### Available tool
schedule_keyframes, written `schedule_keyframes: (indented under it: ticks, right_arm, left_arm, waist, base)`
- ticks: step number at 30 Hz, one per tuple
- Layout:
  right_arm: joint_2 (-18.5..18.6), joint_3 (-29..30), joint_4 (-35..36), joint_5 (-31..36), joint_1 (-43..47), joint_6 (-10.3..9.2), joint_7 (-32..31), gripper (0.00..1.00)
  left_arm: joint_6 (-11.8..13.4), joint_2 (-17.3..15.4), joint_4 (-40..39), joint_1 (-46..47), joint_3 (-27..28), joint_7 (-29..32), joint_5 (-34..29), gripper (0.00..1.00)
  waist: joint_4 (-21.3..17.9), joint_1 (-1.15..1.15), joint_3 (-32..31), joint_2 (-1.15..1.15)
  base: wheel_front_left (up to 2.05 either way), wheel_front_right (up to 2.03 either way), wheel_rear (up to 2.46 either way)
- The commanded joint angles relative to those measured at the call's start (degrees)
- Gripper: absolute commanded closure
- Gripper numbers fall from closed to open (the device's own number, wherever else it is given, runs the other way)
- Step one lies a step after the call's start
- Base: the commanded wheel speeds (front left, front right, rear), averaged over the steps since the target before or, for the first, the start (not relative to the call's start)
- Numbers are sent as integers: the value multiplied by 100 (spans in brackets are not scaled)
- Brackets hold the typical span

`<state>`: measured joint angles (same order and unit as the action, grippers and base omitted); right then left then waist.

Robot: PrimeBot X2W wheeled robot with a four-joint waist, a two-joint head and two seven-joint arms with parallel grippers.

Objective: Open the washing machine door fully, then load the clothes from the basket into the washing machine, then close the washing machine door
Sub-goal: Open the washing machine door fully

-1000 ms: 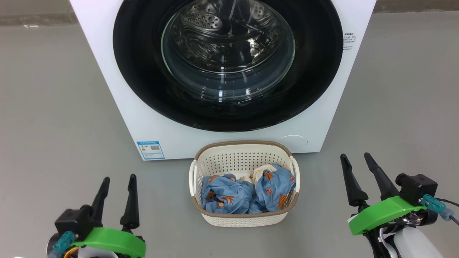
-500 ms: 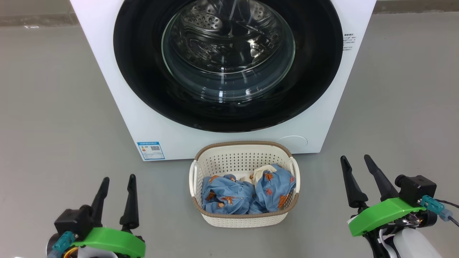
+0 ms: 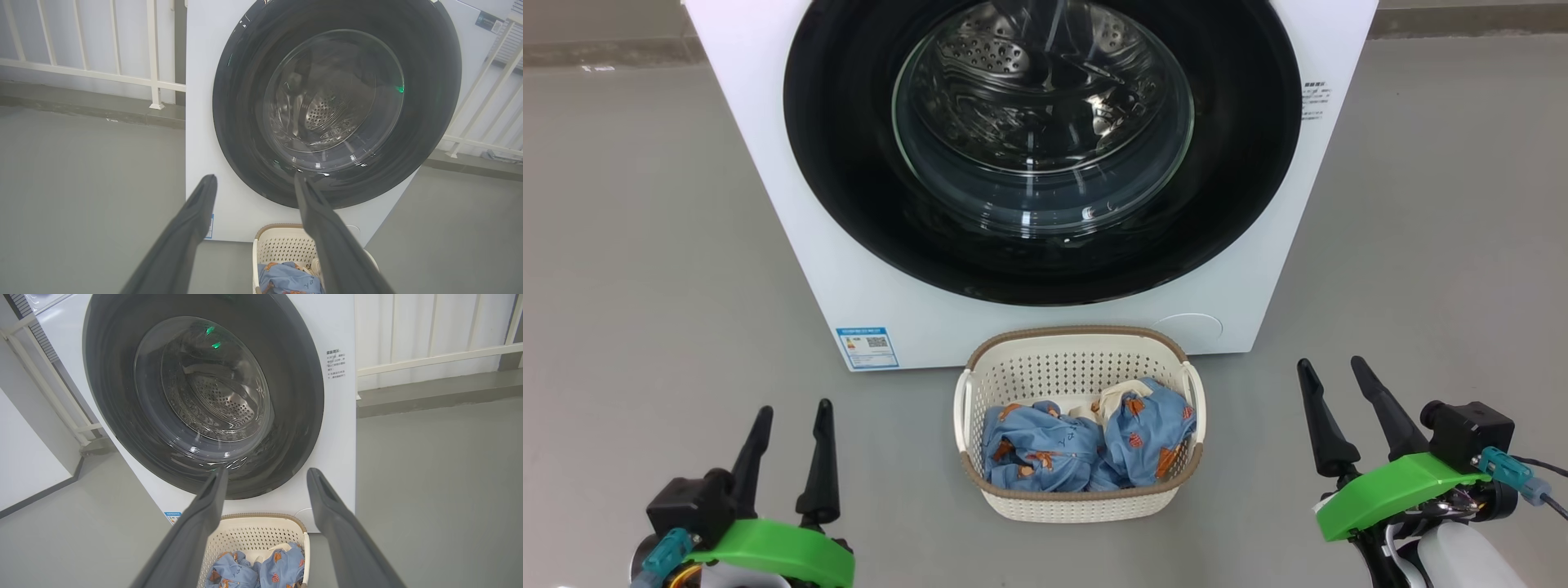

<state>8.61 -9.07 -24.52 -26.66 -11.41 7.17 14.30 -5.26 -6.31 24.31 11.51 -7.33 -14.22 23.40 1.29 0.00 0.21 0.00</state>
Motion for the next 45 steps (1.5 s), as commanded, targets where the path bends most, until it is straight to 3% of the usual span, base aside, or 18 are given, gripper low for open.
schedule_keyframes:
  ticks: [1, 27, 45]
  right_arm:
    - [43, -122, 111, 94, -221, 32, 70, 0]
    - [71, -93, 33, 167, -233, 32, 70, 0]
    - [132, -89, 16, 190, -212, 32, 70, 0]
  left_arm:
    - [29, -137, -102, 218, 164, -78, 38, 0]
    - [27, -145, -218, 187, 117, -78, 88, 0]
    - [38, -156, -172, 159, 59, -78, 48, 0]
  waist:
    - [-3, 0, 4, 0]
    - [-4, 0, -43, 0]
    - [15, 0, -99, 0]
  base:
    - [21, 21, -41]
    - [87, 87, -174]
    - [9, 9, -19]
